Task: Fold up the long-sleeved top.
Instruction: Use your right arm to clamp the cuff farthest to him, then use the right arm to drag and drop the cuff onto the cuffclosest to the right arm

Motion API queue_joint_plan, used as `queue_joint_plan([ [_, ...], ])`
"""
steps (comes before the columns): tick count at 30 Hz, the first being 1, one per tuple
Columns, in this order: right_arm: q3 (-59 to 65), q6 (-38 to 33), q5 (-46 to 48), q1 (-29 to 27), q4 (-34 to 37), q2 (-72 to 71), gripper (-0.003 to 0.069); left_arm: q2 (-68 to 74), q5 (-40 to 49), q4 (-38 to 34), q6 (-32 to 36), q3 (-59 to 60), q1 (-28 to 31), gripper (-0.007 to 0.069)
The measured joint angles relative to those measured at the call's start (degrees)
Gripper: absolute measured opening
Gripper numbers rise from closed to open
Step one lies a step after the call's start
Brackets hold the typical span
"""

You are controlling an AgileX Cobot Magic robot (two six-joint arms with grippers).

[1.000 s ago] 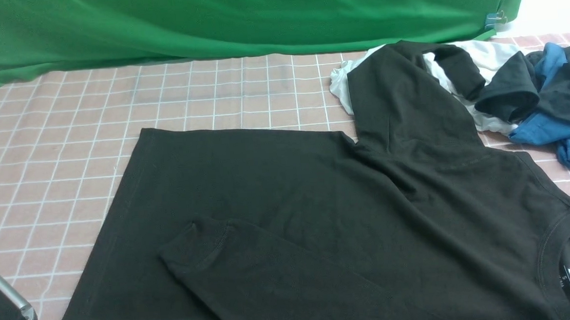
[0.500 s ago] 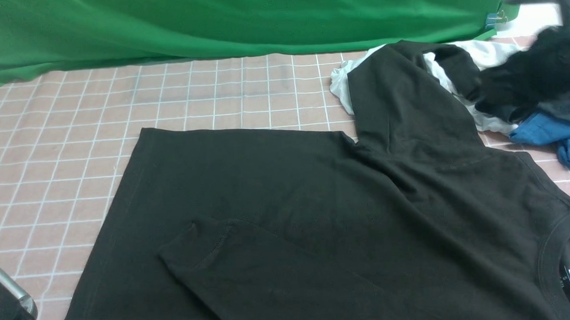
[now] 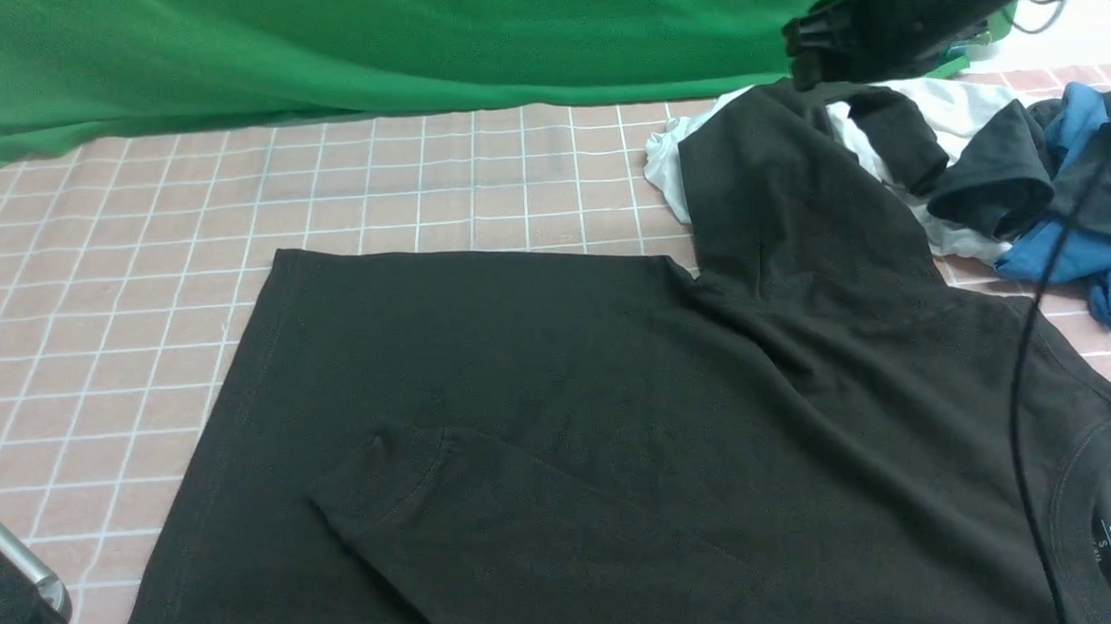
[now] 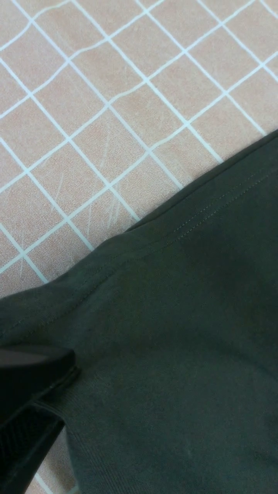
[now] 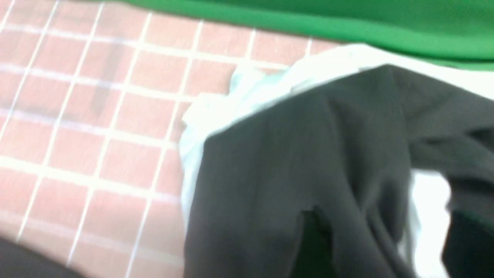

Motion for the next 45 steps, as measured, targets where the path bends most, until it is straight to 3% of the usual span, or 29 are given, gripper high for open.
queue_joint_plan([
  [5, -7.76, 3.05, 7.00, -3.20, -6.21, 3.82, 0.0501, 0.00, -0.30, 1.07, 0.13, 0.00, 0.00, 0.0037],
  [10, -8.71, 3.18, 8.33, -5.72, -11.98, 4.11, 0.0484, 0.00, -0.56, 1.62, 0.13, 0.00, 0.00, 0.0037],
  [22, -8.71, 1.53, 0.95, -5.67, -12.26, 11.52, 0.0470, 0.00, -0.61, 1.81, 0.39, 0.00, 0.00, 0.0037],
  [25, -8.71, 1.17, 0.04, -5.67, -12.26, 12.38, 0.0402, 0.00, -0.61, 1.86, 0.39, 0.00, 0.00, 0.0037],
  [31, -8.71, 0.16, 1.44, -5.63, -9.96, 12.75, 0.0130, 0.00, -0.61, 1.87, 0.39, 0.00, 0.00, 0.0037],
  [33, -9.22, -1.61, 2.38, -5.63, -9.23, 12.75, 0.0071, 0.00, -0.61, 1.92, 0.39, 0.00, 0.00, 0.0037],
  [45, -16.86, -7.16, 9.35, -5.60, -8.70, 9.16, 0.0063, 0.00, -0.61, 2.24, 0.33, 0.00, 0.00, 0.0037],
])
